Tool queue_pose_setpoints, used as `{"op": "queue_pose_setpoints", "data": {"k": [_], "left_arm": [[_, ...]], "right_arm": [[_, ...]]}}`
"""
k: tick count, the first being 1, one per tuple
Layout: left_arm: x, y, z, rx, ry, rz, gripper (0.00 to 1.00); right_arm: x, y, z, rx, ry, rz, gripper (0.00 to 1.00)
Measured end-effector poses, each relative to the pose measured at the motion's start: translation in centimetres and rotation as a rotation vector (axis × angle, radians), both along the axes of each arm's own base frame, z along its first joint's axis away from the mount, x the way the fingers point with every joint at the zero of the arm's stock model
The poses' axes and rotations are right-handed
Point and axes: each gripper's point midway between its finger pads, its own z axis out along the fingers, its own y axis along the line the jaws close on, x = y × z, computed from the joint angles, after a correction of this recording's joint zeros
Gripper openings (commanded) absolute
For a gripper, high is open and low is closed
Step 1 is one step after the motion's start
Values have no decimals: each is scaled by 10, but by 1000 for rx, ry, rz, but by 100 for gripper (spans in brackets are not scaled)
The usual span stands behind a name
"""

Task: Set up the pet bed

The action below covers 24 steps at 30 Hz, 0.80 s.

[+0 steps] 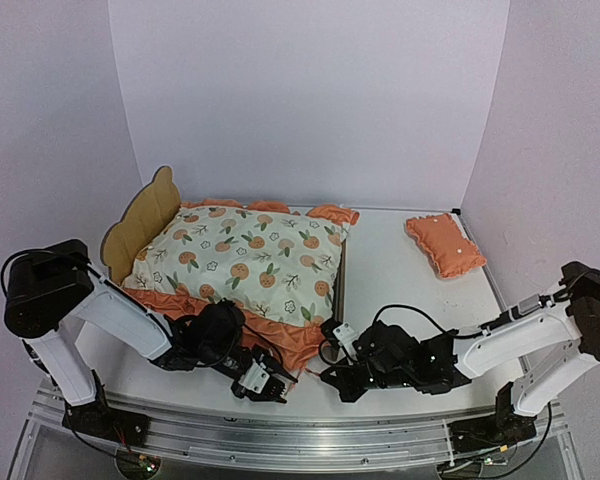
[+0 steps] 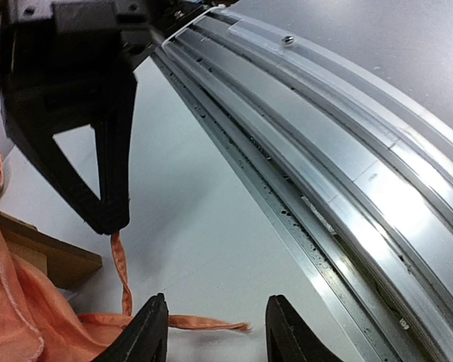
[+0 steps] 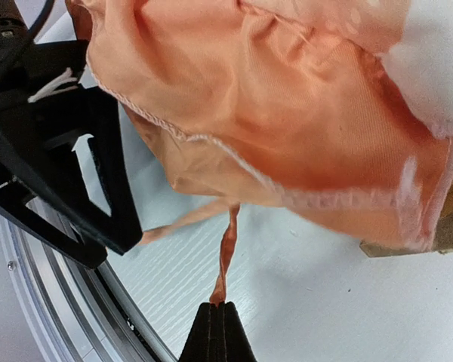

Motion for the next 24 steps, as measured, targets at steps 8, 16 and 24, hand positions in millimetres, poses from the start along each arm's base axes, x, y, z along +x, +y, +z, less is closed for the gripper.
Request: {"op": "queue_pose_setpoints", "data": {"k": [8,16,24], "left_arm": [[-17,22,36,-55,-79,-98,59],[35,5,46,-95,-132,176,61],[55,-10,24,-59,-120,262,53]], "right_arm": [[1,5,6,8,-12,16,0],[1,3,3,-9,-10,18,0],[1,4,2,-14,-10,22,0]]}}
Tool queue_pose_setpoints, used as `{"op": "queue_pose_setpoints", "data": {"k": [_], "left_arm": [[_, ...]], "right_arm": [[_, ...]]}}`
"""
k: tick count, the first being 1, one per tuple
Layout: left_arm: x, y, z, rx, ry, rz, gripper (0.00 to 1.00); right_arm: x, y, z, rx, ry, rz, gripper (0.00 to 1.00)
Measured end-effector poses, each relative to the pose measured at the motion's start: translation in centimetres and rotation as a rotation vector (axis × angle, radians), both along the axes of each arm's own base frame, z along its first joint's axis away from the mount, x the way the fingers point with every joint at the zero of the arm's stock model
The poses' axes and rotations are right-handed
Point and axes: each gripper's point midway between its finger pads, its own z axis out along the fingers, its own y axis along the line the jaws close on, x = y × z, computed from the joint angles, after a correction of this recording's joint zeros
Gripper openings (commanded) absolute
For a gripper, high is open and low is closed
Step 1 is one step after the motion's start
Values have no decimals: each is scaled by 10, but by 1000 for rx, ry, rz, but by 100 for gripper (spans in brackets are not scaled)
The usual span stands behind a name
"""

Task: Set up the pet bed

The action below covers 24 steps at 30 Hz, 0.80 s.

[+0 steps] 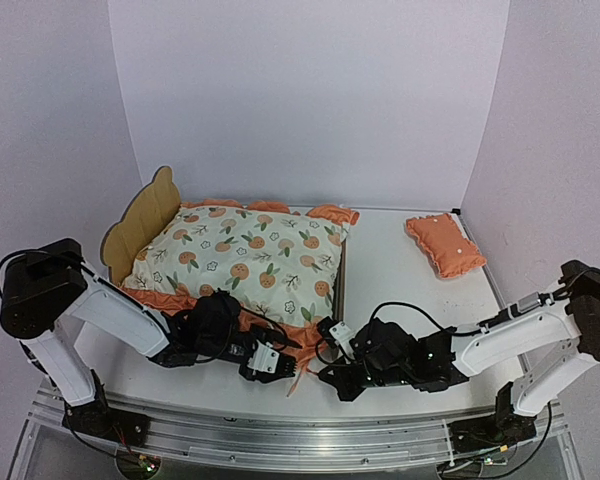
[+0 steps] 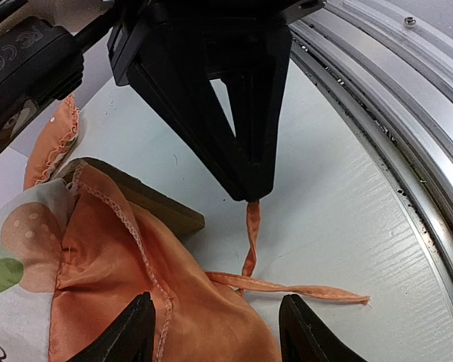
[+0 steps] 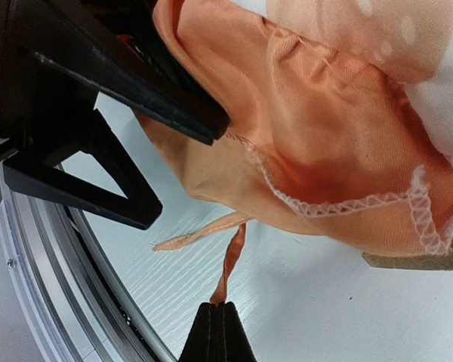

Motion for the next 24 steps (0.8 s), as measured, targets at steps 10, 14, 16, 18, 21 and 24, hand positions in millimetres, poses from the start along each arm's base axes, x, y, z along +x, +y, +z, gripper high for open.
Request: {"op": "queue_pose_setpoints", "data": {"k": [10,14,16,18,21,24], "left_arm": [[14,-15,-5,-3,-41,44,0],[14,-15,0,-5,-25,54,0],[14,-15,6,-14,-13,60,0],[15,-17,15,-28,3,68,0],[17,-19,37,-66,18,86,0],[22,-22,62,-114,17,103,0]], "right_arm": [[0,0,0,-4,-4,2,0],[1,-1,-1,-6,-7,2,0],[2,-1,0,-7,-7,0,0],[3,-2,-1,-10,-5,-3,0],[5,-5,-3,-18,-2,-11,0],[6,-7,-4,-26,2,-14,0]]}}
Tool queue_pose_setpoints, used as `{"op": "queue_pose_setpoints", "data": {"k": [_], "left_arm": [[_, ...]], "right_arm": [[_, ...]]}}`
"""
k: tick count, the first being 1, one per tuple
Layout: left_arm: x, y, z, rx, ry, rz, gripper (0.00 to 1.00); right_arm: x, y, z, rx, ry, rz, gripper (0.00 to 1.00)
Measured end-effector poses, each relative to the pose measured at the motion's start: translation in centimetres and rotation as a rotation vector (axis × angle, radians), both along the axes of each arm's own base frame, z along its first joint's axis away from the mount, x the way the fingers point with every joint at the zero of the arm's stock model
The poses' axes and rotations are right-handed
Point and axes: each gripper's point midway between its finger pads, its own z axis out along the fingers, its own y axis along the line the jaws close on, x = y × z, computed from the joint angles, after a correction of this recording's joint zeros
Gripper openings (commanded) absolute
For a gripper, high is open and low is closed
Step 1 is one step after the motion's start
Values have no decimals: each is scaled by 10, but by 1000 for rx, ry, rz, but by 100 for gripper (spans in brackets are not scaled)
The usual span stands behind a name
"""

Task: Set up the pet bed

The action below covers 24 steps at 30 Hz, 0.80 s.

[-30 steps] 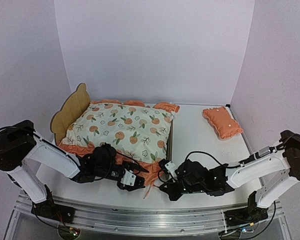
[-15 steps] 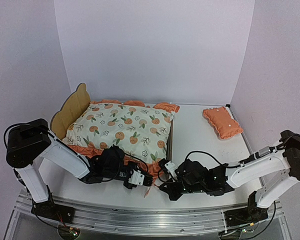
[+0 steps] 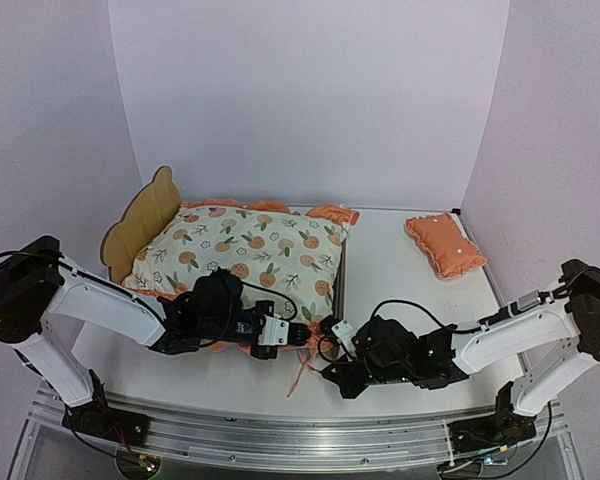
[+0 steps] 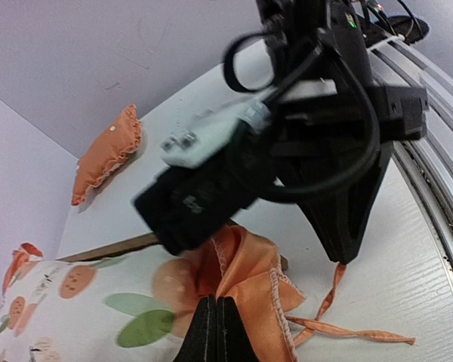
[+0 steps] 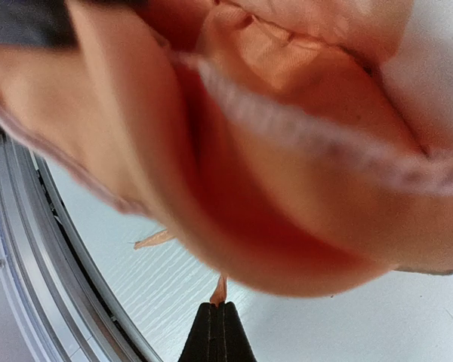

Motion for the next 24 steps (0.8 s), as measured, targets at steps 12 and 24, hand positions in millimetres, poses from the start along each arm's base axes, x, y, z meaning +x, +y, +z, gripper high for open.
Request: {"op": "queue_pose_setpoints", "data": {"k": [12,24], "left_arm": [[80,8,61,-142,38,266,0],[118,21,7,-48,138,413,39]], "right_arm": [[-1,10,11,20,-1,31,0],[-2,13,14,26,-3,46,0]]}}
